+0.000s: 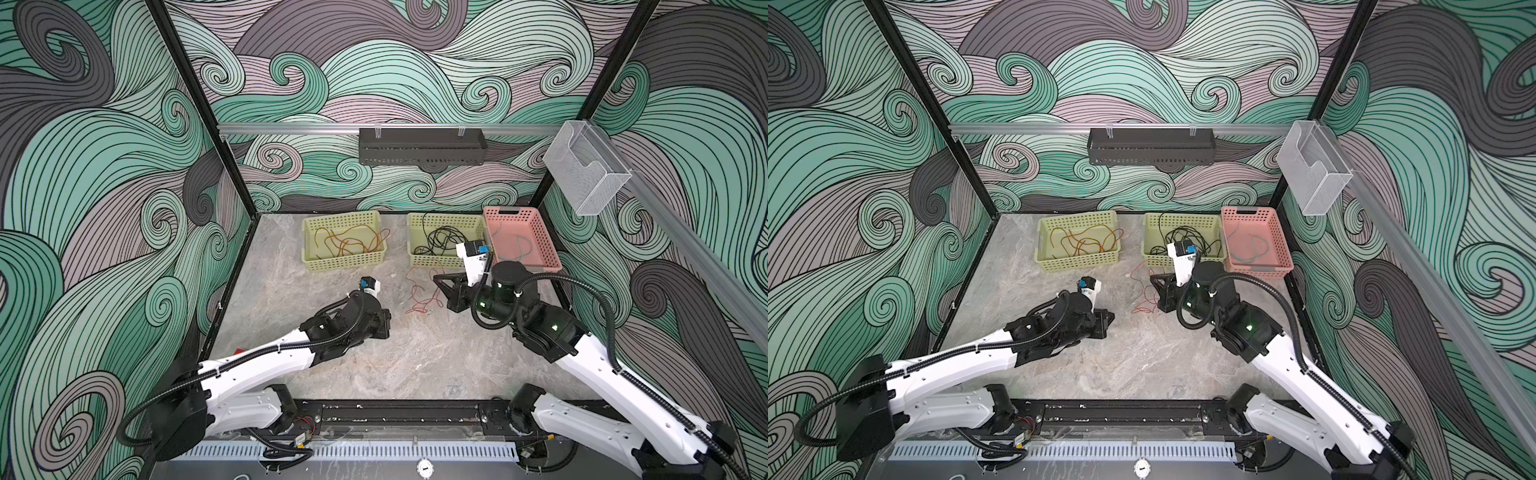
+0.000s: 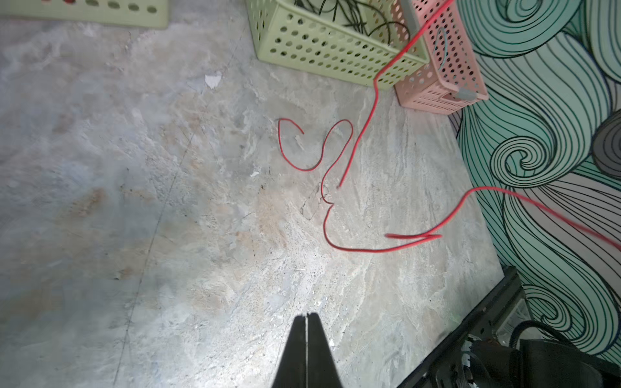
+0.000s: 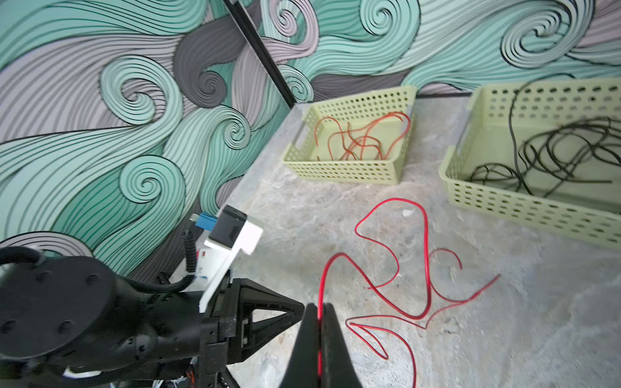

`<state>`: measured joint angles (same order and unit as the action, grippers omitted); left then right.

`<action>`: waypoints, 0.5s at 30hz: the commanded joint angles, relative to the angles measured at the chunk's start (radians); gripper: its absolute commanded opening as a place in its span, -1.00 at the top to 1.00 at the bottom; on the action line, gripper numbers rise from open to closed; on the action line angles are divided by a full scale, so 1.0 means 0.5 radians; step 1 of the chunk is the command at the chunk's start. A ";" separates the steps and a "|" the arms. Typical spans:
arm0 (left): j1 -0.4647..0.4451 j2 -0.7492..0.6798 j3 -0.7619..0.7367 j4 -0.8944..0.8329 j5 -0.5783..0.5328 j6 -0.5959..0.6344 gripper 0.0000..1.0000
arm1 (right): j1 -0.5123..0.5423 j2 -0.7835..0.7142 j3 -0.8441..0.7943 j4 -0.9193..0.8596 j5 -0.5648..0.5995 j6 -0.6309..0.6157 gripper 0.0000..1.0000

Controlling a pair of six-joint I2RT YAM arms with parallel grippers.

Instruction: Untangle the cables

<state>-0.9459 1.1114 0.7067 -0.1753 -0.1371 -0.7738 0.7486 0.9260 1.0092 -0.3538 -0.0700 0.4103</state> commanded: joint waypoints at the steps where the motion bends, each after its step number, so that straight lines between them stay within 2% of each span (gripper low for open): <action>1: -0.017 -0.159 -0.040 -0.085 -0.088 0.064 0.45 | 0.098 0.056 0.151 -0.049 0.124 -0.130 1.00; 4: -0.016 -0.286 -0.089 -0.079 -0.097 0.071 -0.07 | 0.193 0.122 0.279 -0.049 0.171 -0.210 1.00; 6: -0.016 -0.347 -0.123 -0.046 -0.078 0.077 -0.22 | 0.251 0.169 0.363 -0.053 0.198 -0.249 1.00; 11: -0.044 -0.380 -0.240 0.243 0.048 0.126 -0.36 | 0.376 0.268 0.565 -0.022 0.305 -0.326 1.00; 15: -0.122 -0.326 -0.299 0.476 0.020 0.210 -0.41 | 0.454 0.375 0.773 -0.042 0.343 -0.379 1.00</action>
<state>-0.9844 0.9371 0.5598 -0.0559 -0.1379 -0.7189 0.9546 1.0962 1.3365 -0.3744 0.0582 0.2604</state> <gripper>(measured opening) 0.703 0.048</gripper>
